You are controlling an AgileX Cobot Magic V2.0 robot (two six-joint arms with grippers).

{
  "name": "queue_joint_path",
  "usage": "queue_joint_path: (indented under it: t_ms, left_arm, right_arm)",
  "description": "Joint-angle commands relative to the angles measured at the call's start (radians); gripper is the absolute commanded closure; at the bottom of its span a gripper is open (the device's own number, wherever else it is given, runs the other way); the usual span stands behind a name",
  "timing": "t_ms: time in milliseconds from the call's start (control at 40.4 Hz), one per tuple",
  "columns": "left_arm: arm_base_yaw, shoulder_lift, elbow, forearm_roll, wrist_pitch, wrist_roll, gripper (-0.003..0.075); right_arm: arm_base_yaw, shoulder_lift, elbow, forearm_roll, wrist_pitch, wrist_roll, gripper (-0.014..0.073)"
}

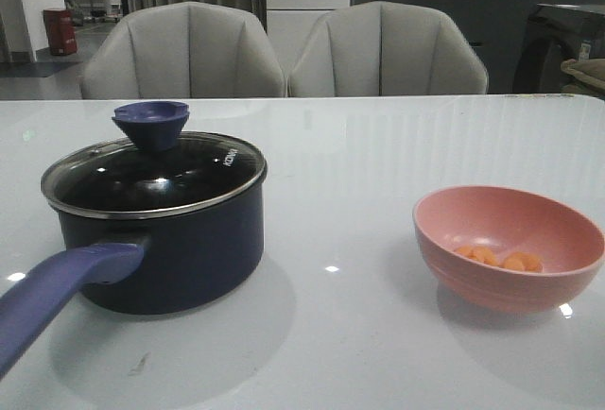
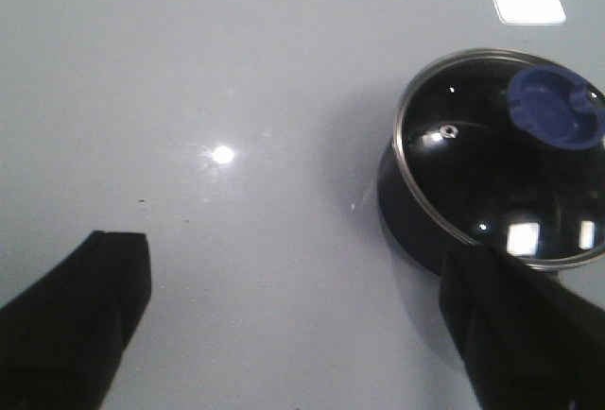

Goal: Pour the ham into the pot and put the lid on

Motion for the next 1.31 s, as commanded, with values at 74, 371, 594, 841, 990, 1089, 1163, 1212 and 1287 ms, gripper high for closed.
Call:
queue_joint_path:
  t_ms: [74, 371, 594, 841, 990, 1089, 1163, 1212, 1287]
  left_arm:
    - [-0.106, 0.171, -0.152, -0.024, -0.024, 0.003, 0.0053]
    - [-0.259, 0.465, -0.382, -0.027, 0.025, -0.095, 0.0053]
    - [-0.329, 0.663, -0.590, -0.030, 0.125, -0.122, 0.0053]
    - [-0.360, 0.864, -0.797, -0.023, 0.254, -0.176, 0.0053]
    - [-0.360, 0.936, -0.857, -0.013, 0.319, -0.193, 0.0053]
    - [-0.360, 0.953, -0.861, -0.009, 0.328, -0.195, 0.0053]
    - [-0.360, 0.959, -0.861, 0.005, 0.336, -0.200, 0.0053]
    - [-0.358, 0.959, -0.861, 0.034, 0.350, -0.227, 0.0053]
    - [-0.356, 0.966, -0.861, 0.064, 0.385, -0.243, 0.0053]
  right_arm:
    - [-0.001, -0.020, 0.010, -0.011, -0.075, -0.003, 0.0419]
    - [-0.001, -0.020, 0.010, -0.011, -0.075, -0.003, 0.0419]
    - [-0.001, -0.020, 0.010, -0.011, -0.075, -0.003, 0.0419]
    - [-0.001, -0.020, 0.010, -0.011, -0.075, -0.003, 0.0419]
    - [-0.001, -0.020, 0.010, -0.011, -0.076, -0.003, 0.0419]
    - [-0.001, -0.020, 0.010, -0.011, -0.076, -0.003, 0.0419]
    - [-0.001, -0.020, 0.010, -0.011, -0.076, -0.003, 0.0419]
    - [-0.001, -0.020, 0.010, -0.011, -0.076, -0.003, 0.0419]
    - [-0.001, -0.020, 0.010, -0.011, -0.076, -0.003, 0.0419]
